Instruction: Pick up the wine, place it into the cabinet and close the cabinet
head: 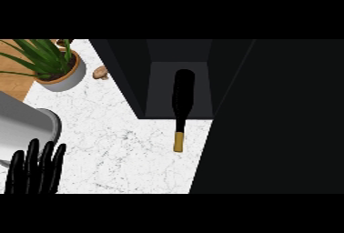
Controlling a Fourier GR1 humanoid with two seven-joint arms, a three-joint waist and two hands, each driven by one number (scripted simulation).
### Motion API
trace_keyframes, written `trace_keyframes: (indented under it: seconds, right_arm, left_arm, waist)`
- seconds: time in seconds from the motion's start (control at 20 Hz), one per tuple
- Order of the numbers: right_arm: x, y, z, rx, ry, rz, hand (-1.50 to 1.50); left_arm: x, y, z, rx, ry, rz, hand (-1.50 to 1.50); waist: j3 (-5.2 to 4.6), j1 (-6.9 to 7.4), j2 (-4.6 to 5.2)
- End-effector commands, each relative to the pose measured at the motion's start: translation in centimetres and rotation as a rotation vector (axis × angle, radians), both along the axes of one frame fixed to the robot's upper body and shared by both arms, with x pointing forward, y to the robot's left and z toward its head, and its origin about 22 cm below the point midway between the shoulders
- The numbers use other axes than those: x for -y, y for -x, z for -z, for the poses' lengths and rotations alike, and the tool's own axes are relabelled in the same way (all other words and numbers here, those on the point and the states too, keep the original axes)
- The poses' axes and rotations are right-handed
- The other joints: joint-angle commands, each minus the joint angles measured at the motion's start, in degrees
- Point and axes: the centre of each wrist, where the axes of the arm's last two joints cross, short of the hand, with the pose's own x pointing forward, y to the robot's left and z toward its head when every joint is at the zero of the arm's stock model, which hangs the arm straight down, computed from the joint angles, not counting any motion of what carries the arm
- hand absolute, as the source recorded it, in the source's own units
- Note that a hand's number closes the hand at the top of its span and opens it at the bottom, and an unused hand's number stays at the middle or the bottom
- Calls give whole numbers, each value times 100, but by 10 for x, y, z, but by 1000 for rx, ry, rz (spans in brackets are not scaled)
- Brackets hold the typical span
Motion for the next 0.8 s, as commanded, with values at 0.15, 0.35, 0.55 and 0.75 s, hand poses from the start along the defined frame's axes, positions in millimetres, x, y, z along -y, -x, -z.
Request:
trace_keyframes:
  seconds: [0.15,0.35,0.55,0.75]
  right_arm:
    - [-14,47,-27,92,-57,-175,150]
    - [-32,56,-29,67,-86,-196,150]
    - [-51,57,-24,58,-100,-207,150]
    - [-65,60,-22,57,-131,-178,150]
  left_arm:
    - [-39,-11,-9,15,-3,-45,-150]
    - [-60,-10,-14,-18,-10,-53,-150]
    - [-76,-10,-12,3,-34,-38,-150]
    - [-93,-3,-21,0,-34,-22,-150]
  waist:
    - [-6,-47,-5]
    - [-10,-43,-23]
    - [-9,-30,-11]
    - [-15,31,-37]
